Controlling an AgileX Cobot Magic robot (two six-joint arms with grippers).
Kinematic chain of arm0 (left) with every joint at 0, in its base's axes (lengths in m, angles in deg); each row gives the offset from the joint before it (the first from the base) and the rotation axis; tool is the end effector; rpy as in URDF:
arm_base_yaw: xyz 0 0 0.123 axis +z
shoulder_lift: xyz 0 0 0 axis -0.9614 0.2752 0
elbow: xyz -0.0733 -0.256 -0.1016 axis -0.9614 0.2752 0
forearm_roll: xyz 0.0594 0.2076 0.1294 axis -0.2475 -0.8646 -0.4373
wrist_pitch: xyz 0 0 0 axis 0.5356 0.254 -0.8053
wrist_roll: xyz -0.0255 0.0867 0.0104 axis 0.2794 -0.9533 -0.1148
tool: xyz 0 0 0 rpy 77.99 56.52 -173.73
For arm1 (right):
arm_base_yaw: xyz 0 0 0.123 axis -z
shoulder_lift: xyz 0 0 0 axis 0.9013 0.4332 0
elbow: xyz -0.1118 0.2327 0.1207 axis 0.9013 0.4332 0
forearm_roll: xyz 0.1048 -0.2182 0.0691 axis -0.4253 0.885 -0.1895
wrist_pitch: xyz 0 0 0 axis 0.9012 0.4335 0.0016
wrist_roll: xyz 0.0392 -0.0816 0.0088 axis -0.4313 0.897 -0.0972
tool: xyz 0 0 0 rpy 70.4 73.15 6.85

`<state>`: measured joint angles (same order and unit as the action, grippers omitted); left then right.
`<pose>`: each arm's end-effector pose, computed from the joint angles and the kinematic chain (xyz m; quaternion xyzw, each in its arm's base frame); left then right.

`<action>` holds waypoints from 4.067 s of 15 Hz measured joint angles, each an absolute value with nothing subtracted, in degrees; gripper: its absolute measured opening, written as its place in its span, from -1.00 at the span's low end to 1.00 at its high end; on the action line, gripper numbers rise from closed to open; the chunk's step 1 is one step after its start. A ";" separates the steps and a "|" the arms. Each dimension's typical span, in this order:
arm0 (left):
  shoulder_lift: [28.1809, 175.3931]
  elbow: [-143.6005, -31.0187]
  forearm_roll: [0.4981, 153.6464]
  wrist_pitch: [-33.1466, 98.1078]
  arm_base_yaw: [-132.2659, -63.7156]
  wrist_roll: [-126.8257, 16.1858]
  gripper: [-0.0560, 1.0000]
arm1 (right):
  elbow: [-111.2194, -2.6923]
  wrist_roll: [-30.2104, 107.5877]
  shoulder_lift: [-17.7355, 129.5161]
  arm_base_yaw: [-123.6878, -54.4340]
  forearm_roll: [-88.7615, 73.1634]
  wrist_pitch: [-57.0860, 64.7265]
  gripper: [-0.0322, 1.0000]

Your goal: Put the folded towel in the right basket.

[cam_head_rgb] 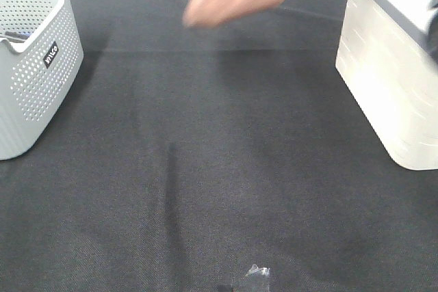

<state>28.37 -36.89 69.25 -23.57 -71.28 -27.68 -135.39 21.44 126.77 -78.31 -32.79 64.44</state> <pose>-0.0060 -0.0080 0.2812 0.0289 0.8441 -0.0068 0.5353 0.5068 0.1739 0.3051 -0.1518 0.8891 0.3060 0.3047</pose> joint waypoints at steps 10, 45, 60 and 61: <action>28.37 -36.89 69.25 -23.57 -71.28 -27.68 0.95 | -118.14 21.33 107.29 -54.59 -14.06 64.50 -0.59; 28.37 -36.89 69.25 -23.57 -71.28 -27.85 0.95 | -33.12 25.39 20.48 -53.73 -4.37 55.67 0.95; 28.37 -36.89 69.25 -23.57 -71.28 -27.85 0.95 | -3.15 15.83 -17.45 -61.07 2.73 58.60 0.95; 28.37 -36.89 69.25 -23.57 -71.28 -27.85 0.95 | -3.15 15.83 -17.45 -62.61 3.02 58.60 0.95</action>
